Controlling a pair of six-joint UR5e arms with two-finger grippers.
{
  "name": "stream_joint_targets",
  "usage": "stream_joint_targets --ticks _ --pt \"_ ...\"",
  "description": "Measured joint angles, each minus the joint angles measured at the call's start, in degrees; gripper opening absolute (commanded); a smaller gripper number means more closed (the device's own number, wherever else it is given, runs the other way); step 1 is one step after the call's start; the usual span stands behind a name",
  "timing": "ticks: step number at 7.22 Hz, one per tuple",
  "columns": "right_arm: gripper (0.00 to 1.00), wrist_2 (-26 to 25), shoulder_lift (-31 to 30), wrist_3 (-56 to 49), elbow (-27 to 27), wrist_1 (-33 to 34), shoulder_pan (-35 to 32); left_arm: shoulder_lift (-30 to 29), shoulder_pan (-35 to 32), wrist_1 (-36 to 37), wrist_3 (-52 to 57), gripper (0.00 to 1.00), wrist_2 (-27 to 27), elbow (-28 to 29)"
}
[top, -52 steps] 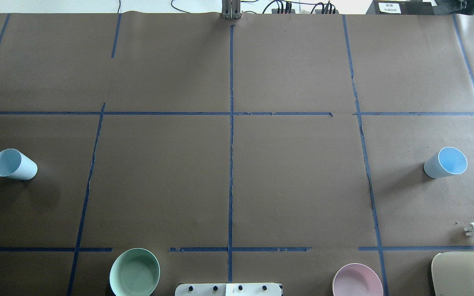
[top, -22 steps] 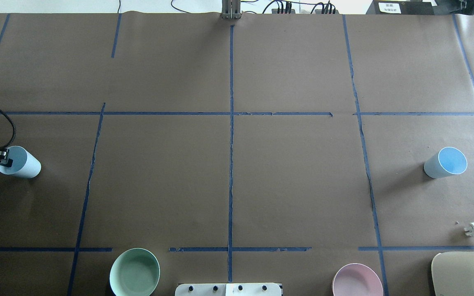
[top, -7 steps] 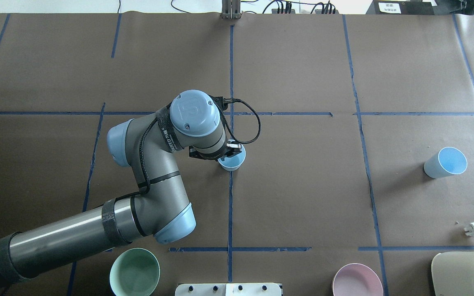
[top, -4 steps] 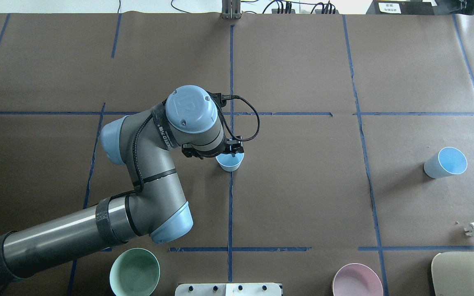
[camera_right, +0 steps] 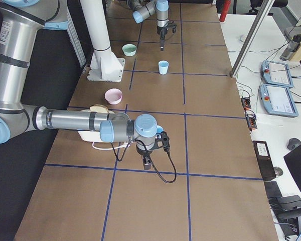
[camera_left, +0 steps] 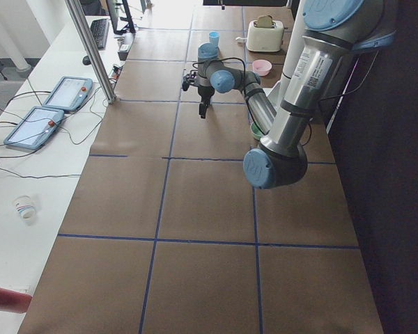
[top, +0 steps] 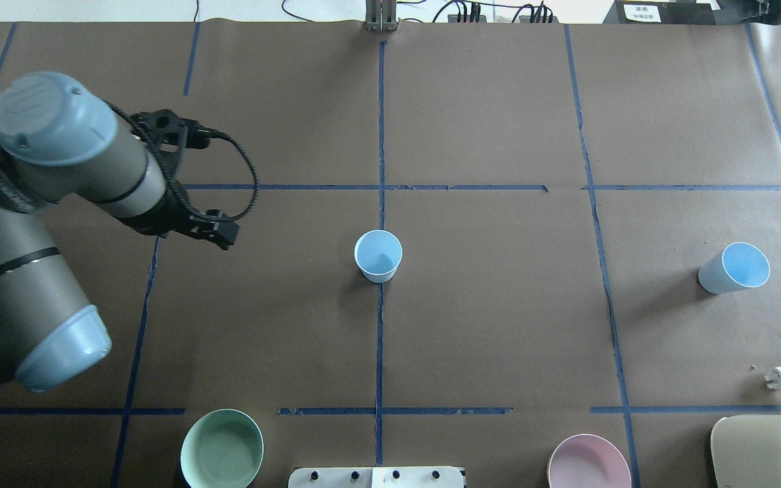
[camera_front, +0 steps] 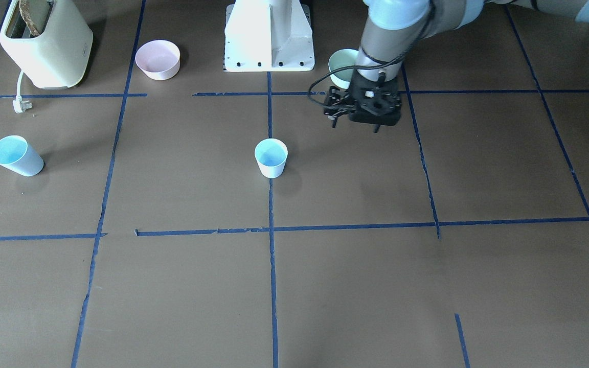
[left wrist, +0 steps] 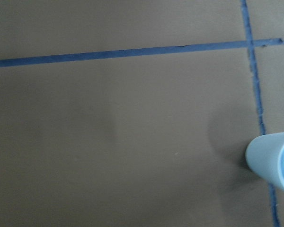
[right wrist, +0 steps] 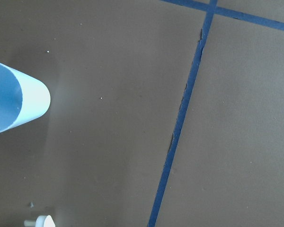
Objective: Stack blue cups with both arms
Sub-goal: 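Open the left gripper and withdraw the left arm from the cup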
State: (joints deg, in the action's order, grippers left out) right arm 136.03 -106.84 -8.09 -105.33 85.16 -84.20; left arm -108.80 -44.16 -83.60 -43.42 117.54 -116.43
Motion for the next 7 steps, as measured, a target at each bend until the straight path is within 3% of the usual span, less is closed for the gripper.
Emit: stream_joint_targets --ticks 2,4,7 --pt "1.0 0.0 0.2 0.3 0.0 0.0 0.0 12.9 -14.8 -0.3 23.2 1.0 8.5 -0.8" --pt "1.0 0.0 0.7 0.8 0.0 0.0 0.0 22.8 -31.2 -0.2 43.7 1.0 14.7 3.6" --pt "1.0 0.0 0.8 1.7 -0.1 0.0 0.0 31.1 -43.7 -0.5 54.2 1.0 17.2 9.6"
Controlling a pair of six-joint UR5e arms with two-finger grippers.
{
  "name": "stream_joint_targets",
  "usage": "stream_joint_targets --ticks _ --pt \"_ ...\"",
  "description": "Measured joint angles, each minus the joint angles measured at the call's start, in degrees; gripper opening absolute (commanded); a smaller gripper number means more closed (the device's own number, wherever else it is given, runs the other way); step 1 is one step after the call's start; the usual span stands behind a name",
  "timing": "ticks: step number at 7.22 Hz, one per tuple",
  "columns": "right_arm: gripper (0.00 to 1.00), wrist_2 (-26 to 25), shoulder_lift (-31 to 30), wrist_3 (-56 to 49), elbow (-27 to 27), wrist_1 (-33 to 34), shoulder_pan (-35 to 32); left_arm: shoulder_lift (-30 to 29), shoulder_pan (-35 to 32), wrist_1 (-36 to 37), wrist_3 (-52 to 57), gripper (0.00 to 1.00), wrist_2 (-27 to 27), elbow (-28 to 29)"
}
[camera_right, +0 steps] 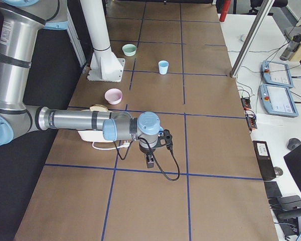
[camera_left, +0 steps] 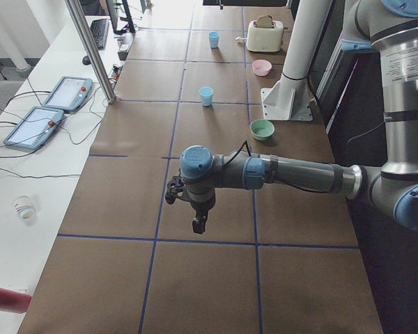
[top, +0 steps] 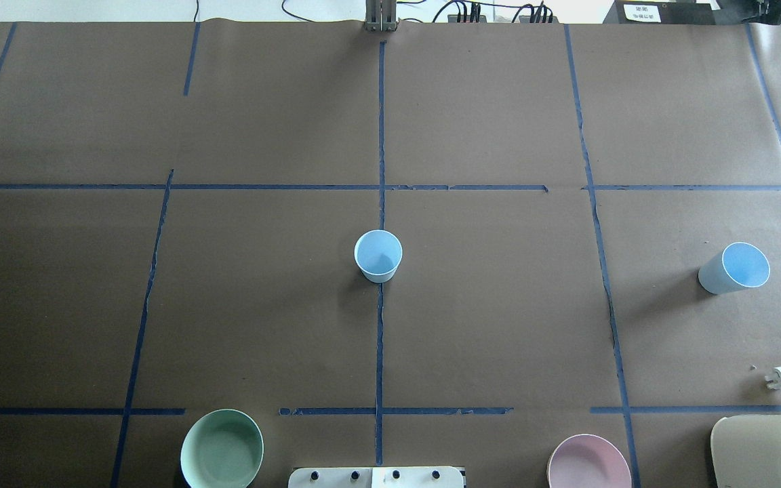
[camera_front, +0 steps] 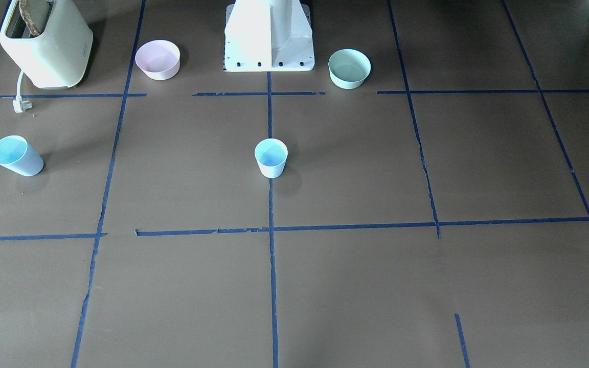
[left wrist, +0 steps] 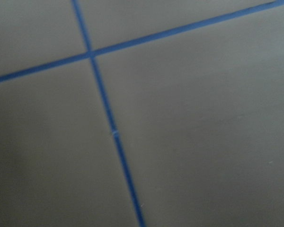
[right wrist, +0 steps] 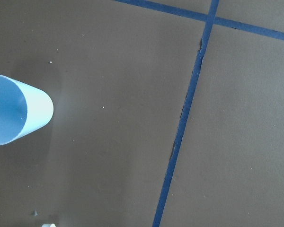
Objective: Stack blue cups with both arms
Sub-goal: 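Open the left gripper and withdraw the left arm from the cup, then lower the right gripper onto the other light blue cup and grasp it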
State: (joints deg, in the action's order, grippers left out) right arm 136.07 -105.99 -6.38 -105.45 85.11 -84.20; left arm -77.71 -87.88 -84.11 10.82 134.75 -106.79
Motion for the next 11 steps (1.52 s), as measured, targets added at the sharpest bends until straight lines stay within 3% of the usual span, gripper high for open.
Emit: stream_joint_targets --ticks 2,4,6,9,10,11 --pt "1.0 0.6 0.7 7.0 -1.0 -2.0 1.2 2.3 -2.9 0.0 3.0 1.0 0.2 0.0" --pt "1.0 -0.2 1.3 21.8 -0.8 -11.5 7.1 2.6 -3.3 0.0 3.4 1.0 0.5 -0.2" --pt "1.0 -4.3 2.8 35.9 -0.5 -19.4 15.0 2.5 -3.3 0.0 3.4 1.0 1.3 -0.2" --pt "1.0 -9.4 4.0 41.5 1.7 -22.5 22.6 2.4 -3.3 0.0 3.3 1.0 1.6 -0.2" --pt "0.93 -9.8 4.3 41.7 4.0 -24.6 23.8 2.3 -3.3 0.0 3.3 1.0 1.6 -0.3" --pt "0.43 -10.0 4.7 41.8 6.1 -26.5 24.7 2.3 -3.3 0.0 3.3 1.0 1.6 -0.3"
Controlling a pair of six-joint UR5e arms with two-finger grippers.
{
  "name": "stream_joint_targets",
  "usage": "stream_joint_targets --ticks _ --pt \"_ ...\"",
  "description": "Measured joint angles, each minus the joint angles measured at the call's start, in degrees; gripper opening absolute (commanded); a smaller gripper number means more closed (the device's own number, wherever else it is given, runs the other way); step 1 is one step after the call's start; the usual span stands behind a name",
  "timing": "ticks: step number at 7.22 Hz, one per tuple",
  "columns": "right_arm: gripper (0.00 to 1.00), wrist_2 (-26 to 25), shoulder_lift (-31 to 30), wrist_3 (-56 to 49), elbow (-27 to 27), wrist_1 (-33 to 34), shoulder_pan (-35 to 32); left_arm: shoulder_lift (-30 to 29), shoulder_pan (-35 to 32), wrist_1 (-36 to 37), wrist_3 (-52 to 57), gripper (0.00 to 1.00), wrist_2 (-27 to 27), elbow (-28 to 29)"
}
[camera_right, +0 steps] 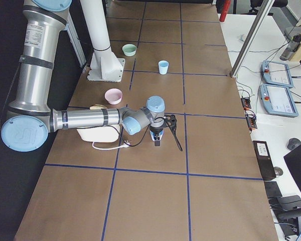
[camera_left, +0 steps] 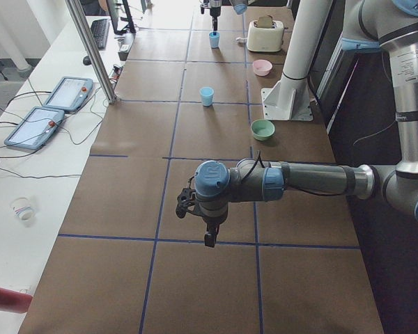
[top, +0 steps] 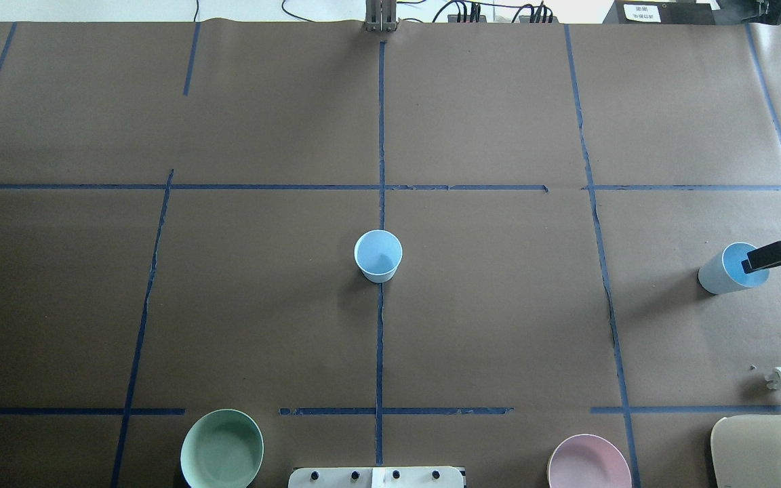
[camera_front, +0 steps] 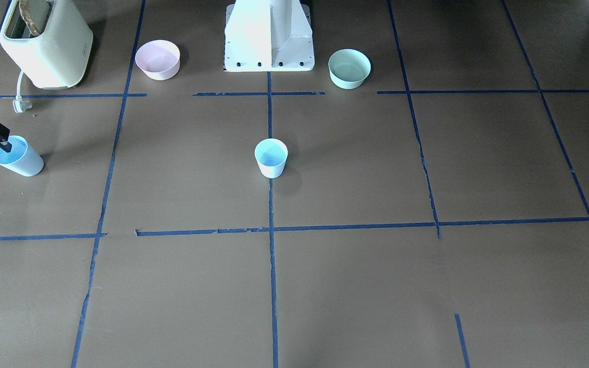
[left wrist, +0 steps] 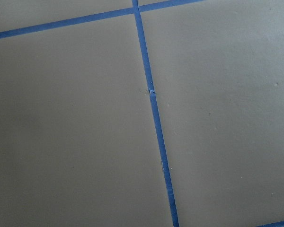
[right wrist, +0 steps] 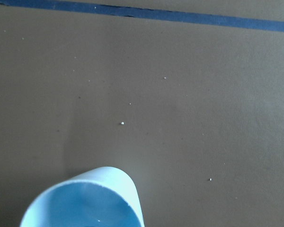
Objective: Stack blue cups with both arms
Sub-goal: 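Lower the right gripper onto the other light blue cup and grasp it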
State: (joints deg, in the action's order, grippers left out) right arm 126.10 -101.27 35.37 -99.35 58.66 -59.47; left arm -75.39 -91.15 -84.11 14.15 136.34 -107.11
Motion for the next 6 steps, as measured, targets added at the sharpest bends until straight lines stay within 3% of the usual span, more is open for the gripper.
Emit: stream_joint_targets --ticks 1,2,6 --pt "0.06 0.0 0.7 0.1 1.5 -0.9 0.9 0.0 0.0 0.0 0.0 1.0 0.0 0.0" --pt "0.0 0.1 1.4 0.2 2.2 -1.2 1.3 0.0 0.0 0.0 0.0 1.0 0.1 0.0" --pt "0.0 1.0 2.8 1.6 1.9 -1.3 1.6 0.0 0.0 0.0 0.0 1.0 0.1 0.0"
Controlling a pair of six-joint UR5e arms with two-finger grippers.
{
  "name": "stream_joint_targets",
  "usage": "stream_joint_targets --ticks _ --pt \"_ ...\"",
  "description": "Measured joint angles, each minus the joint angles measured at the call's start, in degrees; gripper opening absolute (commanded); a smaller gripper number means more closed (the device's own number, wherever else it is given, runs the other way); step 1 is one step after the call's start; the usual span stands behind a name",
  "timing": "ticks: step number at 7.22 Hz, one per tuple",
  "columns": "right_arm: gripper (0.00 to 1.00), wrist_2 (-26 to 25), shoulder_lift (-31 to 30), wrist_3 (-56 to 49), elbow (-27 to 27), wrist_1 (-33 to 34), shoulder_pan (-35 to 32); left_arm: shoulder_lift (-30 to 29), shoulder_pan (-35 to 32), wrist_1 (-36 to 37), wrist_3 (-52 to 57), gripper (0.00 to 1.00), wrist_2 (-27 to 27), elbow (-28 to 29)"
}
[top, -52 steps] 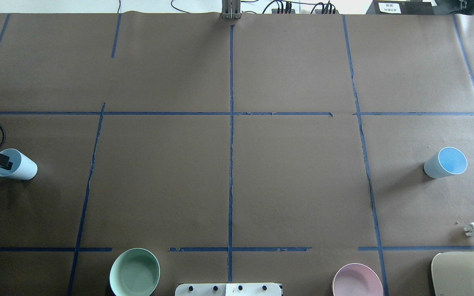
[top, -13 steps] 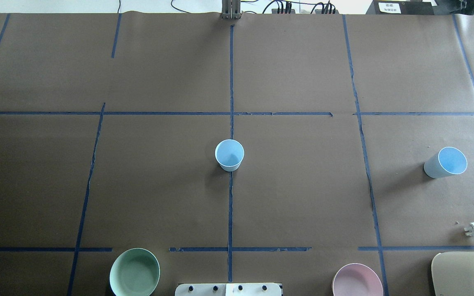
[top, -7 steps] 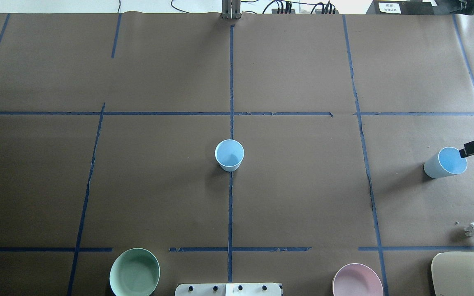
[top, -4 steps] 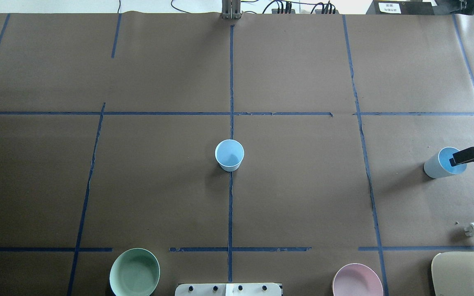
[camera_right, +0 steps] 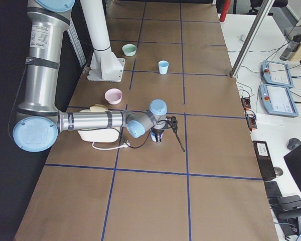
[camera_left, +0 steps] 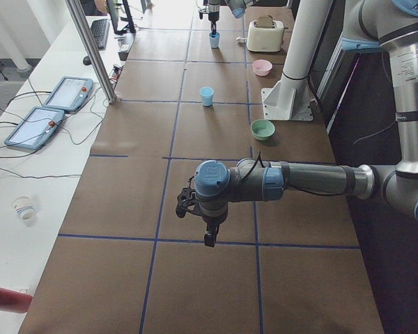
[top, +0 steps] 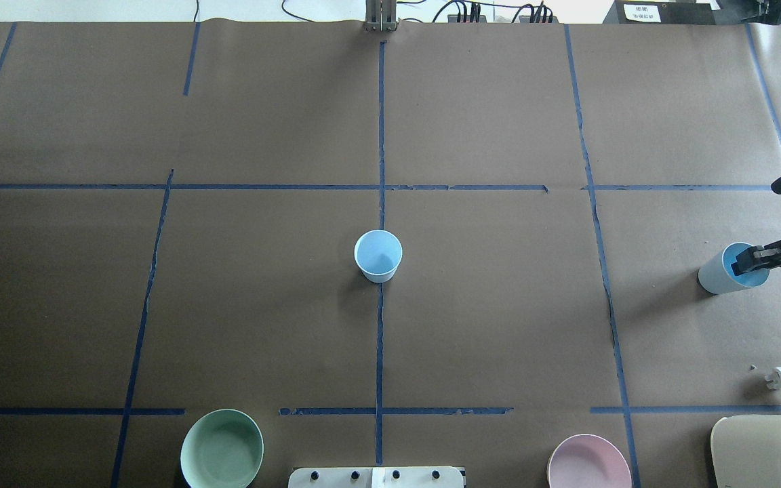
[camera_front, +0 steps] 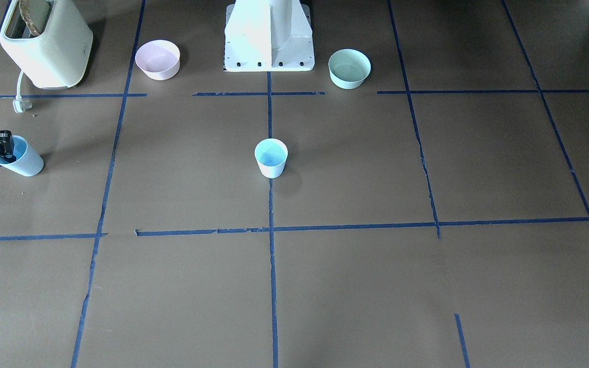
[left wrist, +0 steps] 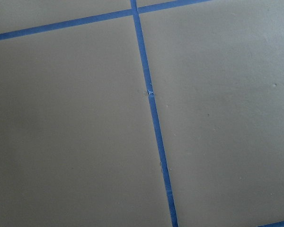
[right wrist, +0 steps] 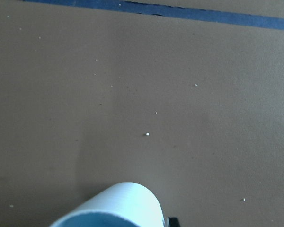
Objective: Stack blue cups with both arms
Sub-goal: 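Lower the right gripper onto the other light blue cup and grasp it, then carry the cup with the right gripper and lower it into the center cup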
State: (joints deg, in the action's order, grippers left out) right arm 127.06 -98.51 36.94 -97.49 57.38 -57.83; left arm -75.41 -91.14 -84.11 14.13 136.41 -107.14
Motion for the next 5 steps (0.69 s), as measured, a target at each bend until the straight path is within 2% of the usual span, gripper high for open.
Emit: stream_joint_targets --ticks 2,3,5 --pt "0.0 0.8 2.1 5.2 -2.5 1.2 0.8 0.0 0.0 0.0 -0.1 1.0 -0.1 0.0" --pt "0.0 0.8 5.7 10.8 -3.9 3.1 2.9 0.0 0.0 0.0 -0.1 1.0 -0.1 0.0" --pt "0.0 -1.9 19.1 23.5 -5.2 13.1 9.1 0.0 0.0 0.0 -0.1 1.0 -0.1 0.0"
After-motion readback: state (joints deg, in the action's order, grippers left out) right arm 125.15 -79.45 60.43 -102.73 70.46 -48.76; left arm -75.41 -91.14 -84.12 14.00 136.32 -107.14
